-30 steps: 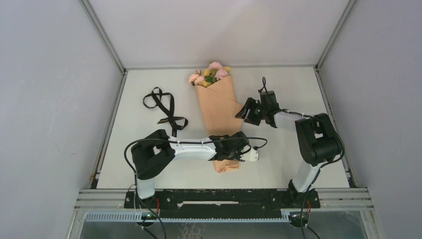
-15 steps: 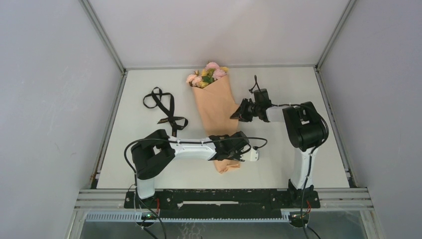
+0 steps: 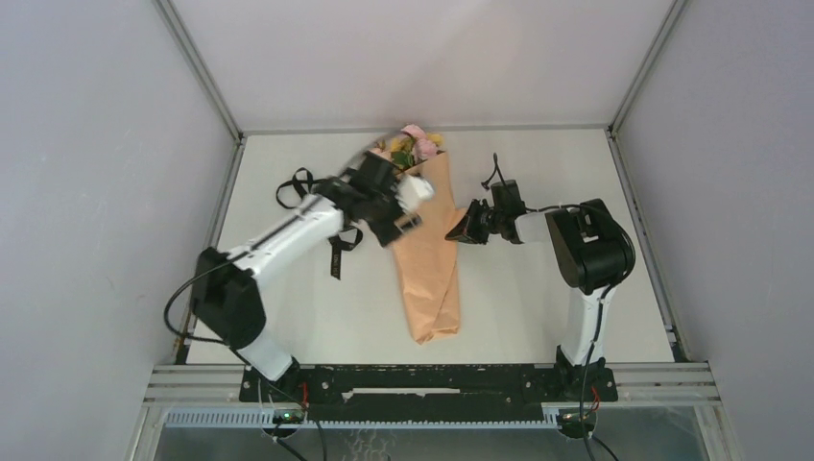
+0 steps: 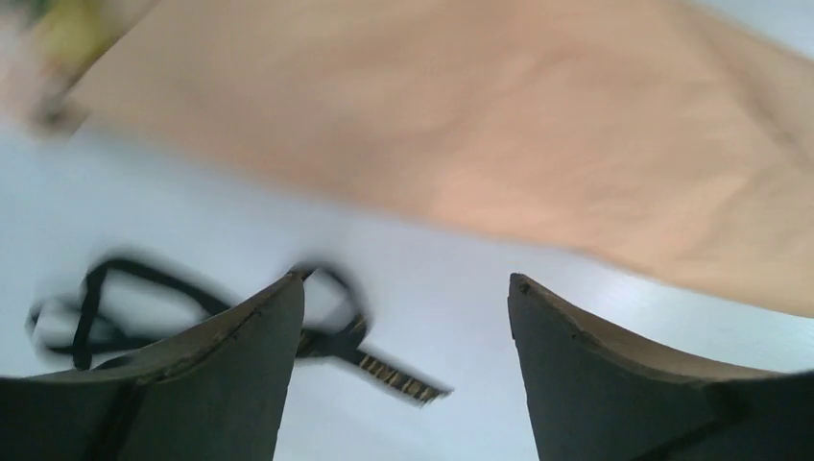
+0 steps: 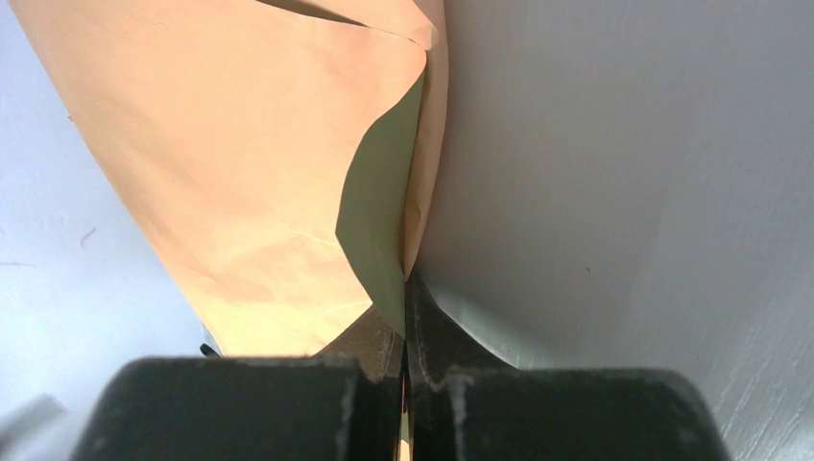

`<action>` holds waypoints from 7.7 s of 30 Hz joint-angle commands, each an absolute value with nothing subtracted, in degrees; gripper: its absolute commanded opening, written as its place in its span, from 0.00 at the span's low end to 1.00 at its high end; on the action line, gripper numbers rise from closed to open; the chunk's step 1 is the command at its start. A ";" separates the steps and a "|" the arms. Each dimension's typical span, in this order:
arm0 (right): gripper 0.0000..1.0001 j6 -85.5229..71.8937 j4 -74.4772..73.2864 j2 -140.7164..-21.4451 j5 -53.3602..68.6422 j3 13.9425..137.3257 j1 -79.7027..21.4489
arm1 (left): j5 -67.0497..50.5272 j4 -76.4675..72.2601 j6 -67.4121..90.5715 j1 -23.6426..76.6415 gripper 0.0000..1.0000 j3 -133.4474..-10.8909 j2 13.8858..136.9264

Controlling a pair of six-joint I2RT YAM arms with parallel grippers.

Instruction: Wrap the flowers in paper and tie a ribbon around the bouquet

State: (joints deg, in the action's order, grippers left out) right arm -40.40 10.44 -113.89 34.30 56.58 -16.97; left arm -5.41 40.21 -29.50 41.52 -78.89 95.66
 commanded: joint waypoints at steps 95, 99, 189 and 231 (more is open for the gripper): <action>0.00 -44.78 -5.05 -104.09 45.35 70.51 -15.61 | -13.08 37.90 -40.03 81.29 0.02 -80.42 106.25; 0.00 -43.41 -9.20 -103.97 45.32 73.82 -15.65 | -15.67 37.92 -44.82 82.88 0.04 -79.16 108.93; 0.00 -35.75 -14.69 -104.73 39.82 69.37 -16.75 | -10.84 37.12 -82.91 32.45 0.61 -65.43 103.68; 0.00 -51.43 5.65 -105.09 37.87 60.33 -25.90 | -33.81 28.10 -3.64 26.80 0.00 -75.97 93.44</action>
